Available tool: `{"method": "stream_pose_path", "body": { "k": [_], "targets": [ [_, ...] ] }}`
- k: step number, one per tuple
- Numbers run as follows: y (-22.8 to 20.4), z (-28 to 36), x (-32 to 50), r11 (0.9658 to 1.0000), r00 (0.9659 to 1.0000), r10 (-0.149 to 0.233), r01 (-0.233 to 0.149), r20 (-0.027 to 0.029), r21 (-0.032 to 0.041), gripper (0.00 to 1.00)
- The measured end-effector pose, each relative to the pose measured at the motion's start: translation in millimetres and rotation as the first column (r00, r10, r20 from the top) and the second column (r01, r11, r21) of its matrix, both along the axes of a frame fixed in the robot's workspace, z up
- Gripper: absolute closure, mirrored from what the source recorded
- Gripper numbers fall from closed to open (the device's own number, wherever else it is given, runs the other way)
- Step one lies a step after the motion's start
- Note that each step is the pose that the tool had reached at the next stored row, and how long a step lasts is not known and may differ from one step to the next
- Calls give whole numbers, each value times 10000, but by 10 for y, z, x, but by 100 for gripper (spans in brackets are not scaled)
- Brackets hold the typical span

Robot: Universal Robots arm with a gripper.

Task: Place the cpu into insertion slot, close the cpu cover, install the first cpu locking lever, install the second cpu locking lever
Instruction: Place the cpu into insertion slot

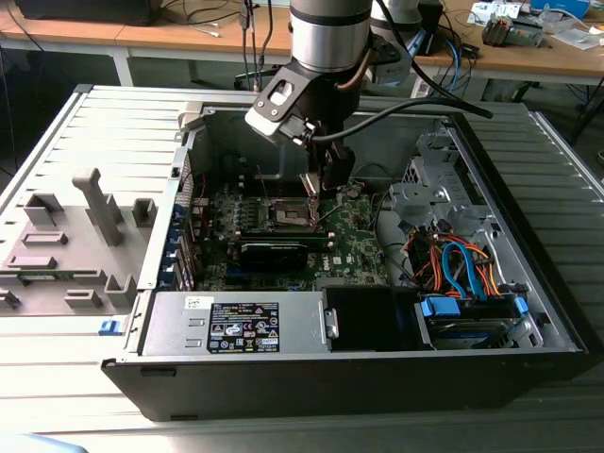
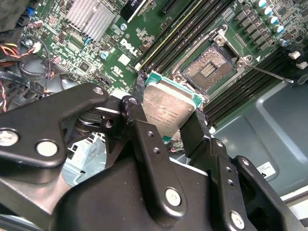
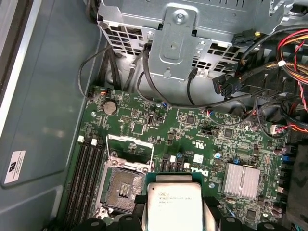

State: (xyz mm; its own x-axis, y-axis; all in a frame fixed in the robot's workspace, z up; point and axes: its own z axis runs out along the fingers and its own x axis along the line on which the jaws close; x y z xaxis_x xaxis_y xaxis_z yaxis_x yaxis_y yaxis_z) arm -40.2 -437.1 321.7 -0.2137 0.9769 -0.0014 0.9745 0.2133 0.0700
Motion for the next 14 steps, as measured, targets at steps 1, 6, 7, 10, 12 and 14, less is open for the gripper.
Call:
{"method": "stream_pose_path", "body": {
  "k": [1, 6, 7, 10, 12, 14],
  "targets": [
    [0, 0, 0, 10000, 10000, -18, 18, 0, -1, 45],
    [0, 0, 0, 9999, 9999, -123, 123, 0, -4, 45],
    [0, 0, 0, 9999, 9999, -143, 143, 0, -5, 45],
    [0, 0, 0, 9997, 9997, -238, 238, 0, -10, 45],
    [0, -1, 0, 9995, 9995, -313, 313, 0, -14, 45],
    [0, -1, 0, 9994, 9994, -356, 356, 0, -16, 45]
  ]
}}
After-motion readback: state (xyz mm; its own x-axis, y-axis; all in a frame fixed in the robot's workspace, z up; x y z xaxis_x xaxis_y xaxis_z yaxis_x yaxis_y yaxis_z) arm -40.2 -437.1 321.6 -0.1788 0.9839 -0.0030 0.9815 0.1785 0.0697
